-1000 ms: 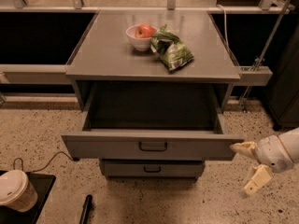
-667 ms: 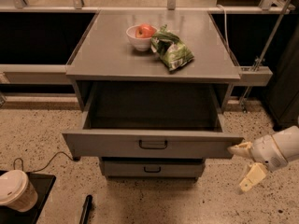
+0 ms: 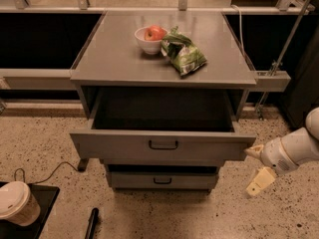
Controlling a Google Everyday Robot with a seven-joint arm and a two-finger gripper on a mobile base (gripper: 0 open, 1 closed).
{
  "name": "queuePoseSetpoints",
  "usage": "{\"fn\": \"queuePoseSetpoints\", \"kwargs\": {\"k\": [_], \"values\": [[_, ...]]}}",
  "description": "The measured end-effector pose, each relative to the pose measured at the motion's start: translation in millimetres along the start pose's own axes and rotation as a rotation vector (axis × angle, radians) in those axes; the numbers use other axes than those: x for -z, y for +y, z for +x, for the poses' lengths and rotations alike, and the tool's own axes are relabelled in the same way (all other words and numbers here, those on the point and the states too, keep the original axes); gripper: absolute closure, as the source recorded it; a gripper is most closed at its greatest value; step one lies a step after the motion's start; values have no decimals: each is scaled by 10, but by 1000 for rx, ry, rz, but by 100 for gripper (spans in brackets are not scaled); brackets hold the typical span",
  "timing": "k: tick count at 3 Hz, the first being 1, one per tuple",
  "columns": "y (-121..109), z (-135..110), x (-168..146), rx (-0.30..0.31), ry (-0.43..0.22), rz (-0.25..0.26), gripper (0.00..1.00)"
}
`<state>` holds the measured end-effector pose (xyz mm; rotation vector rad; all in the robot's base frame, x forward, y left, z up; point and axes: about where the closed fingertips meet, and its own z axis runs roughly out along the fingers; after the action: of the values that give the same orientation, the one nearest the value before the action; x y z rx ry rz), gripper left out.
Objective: Close top drawer
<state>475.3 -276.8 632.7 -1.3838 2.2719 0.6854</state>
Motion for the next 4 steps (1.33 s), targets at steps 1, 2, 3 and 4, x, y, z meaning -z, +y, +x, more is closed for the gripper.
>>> {"fn": "queuePoseSetpoints", "kwargs": {"k": [1,2,3,4], "values": [[-154,-348,-105,66,15,23,0],[-154,-348,-105,66,15,23,0],[-261,-438,-258,80,17,-12,0],[-422,-654,-463,116,17,-48,0]]}}
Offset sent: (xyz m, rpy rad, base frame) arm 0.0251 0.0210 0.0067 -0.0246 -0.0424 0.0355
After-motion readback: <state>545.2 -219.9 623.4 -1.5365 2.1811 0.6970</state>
